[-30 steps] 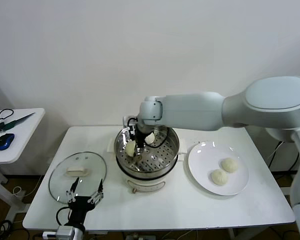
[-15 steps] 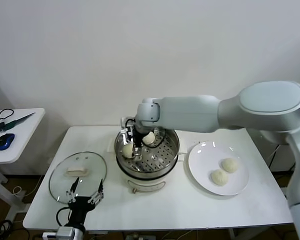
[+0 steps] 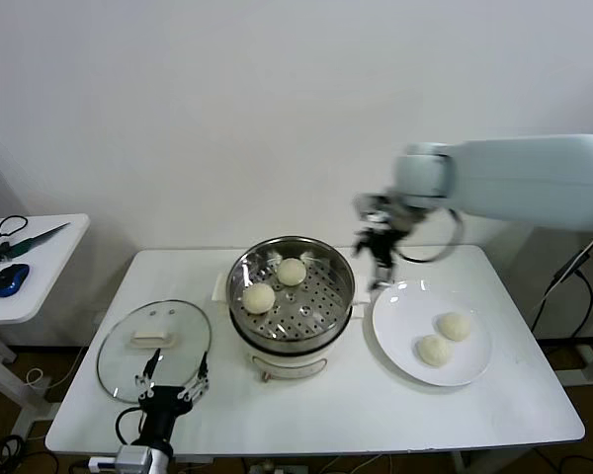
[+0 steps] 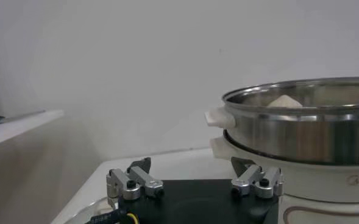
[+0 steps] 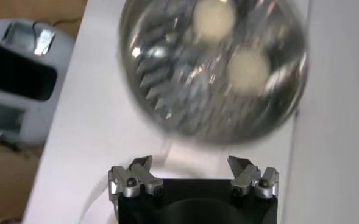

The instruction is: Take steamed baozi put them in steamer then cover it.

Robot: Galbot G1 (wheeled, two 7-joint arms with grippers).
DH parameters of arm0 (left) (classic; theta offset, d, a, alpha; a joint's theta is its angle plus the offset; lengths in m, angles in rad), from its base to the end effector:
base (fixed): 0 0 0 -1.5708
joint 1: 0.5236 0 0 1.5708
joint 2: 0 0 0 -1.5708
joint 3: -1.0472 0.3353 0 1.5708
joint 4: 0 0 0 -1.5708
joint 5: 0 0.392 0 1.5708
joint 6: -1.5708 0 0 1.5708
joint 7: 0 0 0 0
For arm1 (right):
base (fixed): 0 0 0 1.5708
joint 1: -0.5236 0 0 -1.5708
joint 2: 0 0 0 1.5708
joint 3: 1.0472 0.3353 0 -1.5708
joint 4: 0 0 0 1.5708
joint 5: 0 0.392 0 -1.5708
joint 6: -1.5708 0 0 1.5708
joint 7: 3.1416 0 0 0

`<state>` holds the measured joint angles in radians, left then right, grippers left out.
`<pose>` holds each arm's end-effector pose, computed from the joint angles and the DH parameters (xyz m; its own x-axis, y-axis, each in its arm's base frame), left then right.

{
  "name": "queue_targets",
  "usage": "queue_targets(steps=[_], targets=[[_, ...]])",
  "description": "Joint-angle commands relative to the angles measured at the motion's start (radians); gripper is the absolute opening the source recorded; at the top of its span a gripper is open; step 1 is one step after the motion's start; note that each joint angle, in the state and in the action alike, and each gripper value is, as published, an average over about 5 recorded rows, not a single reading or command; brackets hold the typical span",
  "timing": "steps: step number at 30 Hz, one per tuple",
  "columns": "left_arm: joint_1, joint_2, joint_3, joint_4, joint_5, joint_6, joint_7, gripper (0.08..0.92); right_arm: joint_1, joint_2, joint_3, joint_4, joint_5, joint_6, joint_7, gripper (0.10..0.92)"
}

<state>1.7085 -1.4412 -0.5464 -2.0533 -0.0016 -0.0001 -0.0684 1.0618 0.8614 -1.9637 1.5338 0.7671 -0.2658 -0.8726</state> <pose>0.1812 0.0277 -0.3325 -0.9850 -0.0279 0.1704 -0.0063 0.9920 0.1263 0.5206 -0.0470 -0.0512 -0.1343 -0.1426 0.9806 -0.9807 -0.1230 -0.1522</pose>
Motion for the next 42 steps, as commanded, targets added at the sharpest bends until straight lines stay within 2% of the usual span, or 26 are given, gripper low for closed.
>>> queue_targets(steps=[1, 7, 15, 25, 42], targets=[[0.003, -0.002, 0.000, 0.001, 0.002, 0.000, 0.000, 0.823, -0.002, -0.375, -0.138, 0.138, -0.233, 0.013, -0.009, 0.823], [0.008, -0.010, -0.002, 0.001, 0.011, 0.000, 0.002, 0.823, -0.316, -0.421, 0.112, 0.068, -0.340, -0.037, 0.066, 0.823], [0.011, -0.018, -0.007, 0.009, 0.017, 0.000, 0.001, 0.823, -0.620, -0.352, 0.395, -0.073, -0.374, -0.064, 0.119, 0.823], [0.012, -0.019, -0.013, 0.024, 0.016, -0.001, 0.000, 0.823, -0.728, -0.253, 0.502, -0.187, -0.395, -0.071, 0.127, 0.823], [0.012, -0.018, -0.012, 0.027, 0.014, 0.001, 0.000, 0.823, -0.759, -0.200, 0.515, -0.235, -0.387, -0.073, 0.105, 0.808]])
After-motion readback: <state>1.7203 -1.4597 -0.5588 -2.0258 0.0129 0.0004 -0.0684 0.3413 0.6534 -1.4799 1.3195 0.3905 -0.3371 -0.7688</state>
